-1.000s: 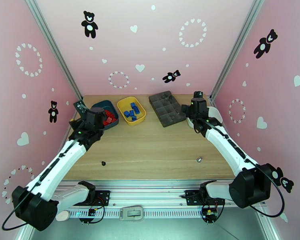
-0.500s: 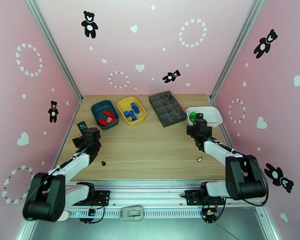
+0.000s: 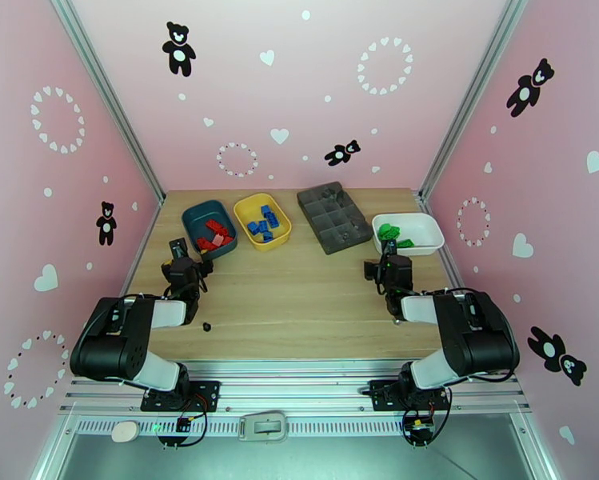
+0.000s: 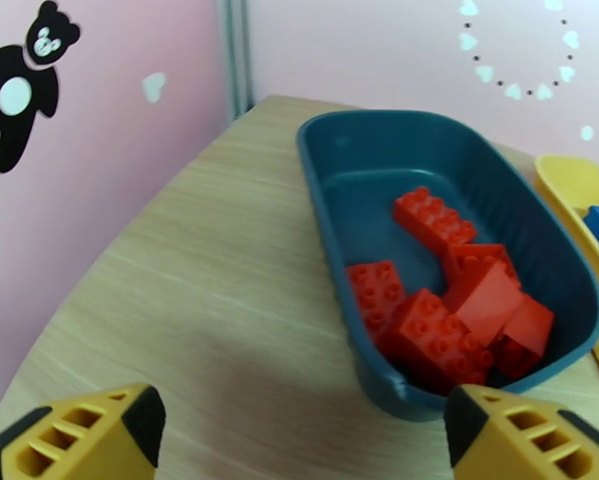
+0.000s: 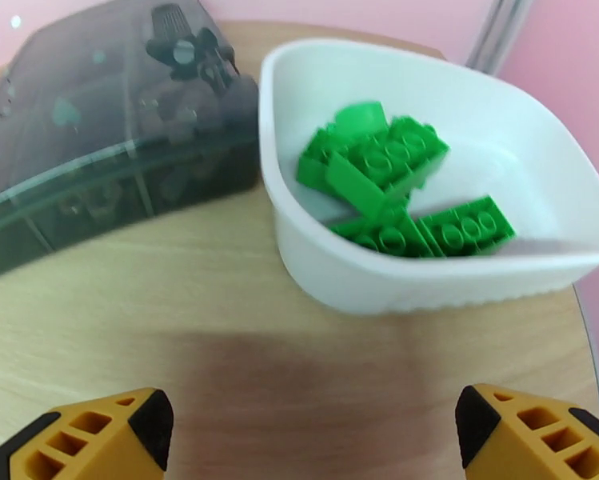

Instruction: Sort the legos into containers by color

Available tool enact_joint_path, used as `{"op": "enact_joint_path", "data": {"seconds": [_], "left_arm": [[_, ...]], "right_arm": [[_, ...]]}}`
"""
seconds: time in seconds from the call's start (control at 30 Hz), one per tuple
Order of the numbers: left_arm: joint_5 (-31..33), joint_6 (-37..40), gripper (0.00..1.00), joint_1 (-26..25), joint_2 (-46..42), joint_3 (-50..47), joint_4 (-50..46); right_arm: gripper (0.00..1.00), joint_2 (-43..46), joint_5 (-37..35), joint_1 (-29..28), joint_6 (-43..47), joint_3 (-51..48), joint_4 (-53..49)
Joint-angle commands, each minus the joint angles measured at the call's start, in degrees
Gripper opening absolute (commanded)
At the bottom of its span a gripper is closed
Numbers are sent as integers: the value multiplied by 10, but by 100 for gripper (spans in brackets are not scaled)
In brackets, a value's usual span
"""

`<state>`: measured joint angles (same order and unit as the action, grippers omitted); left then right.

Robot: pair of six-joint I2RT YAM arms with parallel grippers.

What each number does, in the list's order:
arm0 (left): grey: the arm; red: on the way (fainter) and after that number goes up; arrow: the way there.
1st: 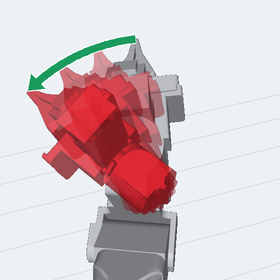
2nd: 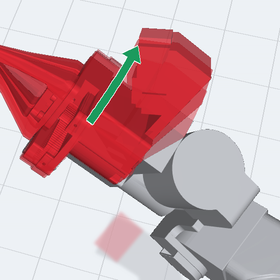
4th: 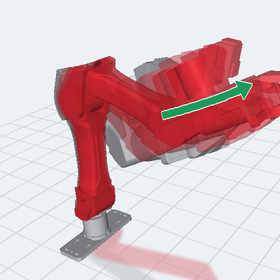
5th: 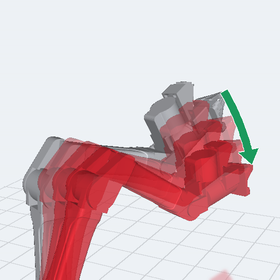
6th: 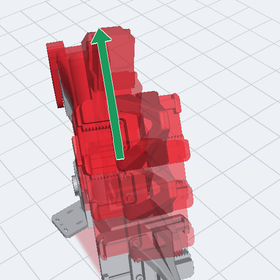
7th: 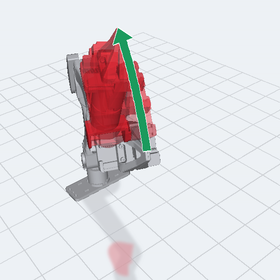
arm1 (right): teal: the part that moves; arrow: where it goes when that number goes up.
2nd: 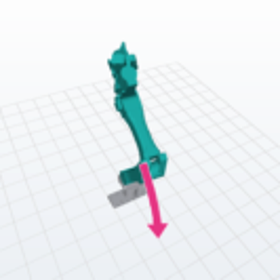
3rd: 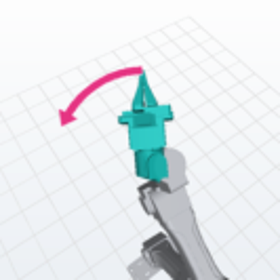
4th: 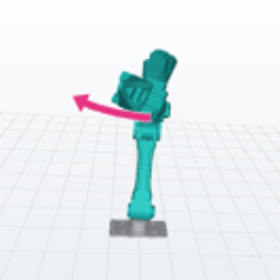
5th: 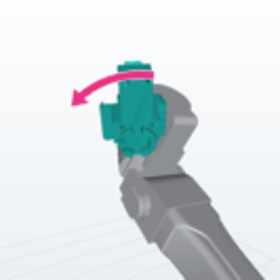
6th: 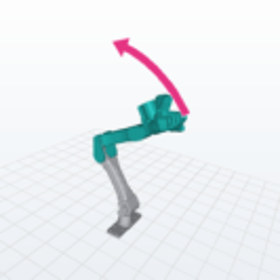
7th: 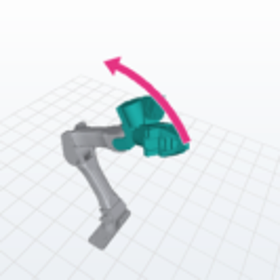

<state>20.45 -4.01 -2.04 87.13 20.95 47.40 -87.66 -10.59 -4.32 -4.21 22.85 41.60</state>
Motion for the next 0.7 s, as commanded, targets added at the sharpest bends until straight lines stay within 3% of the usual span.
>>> {"op": "enact_joint_path", "data": {"seconds": [0.0, 0.37, 0.5, 0.67], "left_arm": [[-26, 12, 98, 4, 4, -5, 47], [-26, 13, 99, 4, 3, -5, 46], [-25, 13, 98, 4, 4, -4, 45], [-25, 13, 98, 4, 4, -4, 45]], "right_arm": [[99, 1, 20, 4, 2, 8, 33], [99, 0, 21, 5, 3, 6, 41], [99, -14, 73, 14, 10, 29, 10], [99, -2, 85, 18, 14, 15, 25]]}}
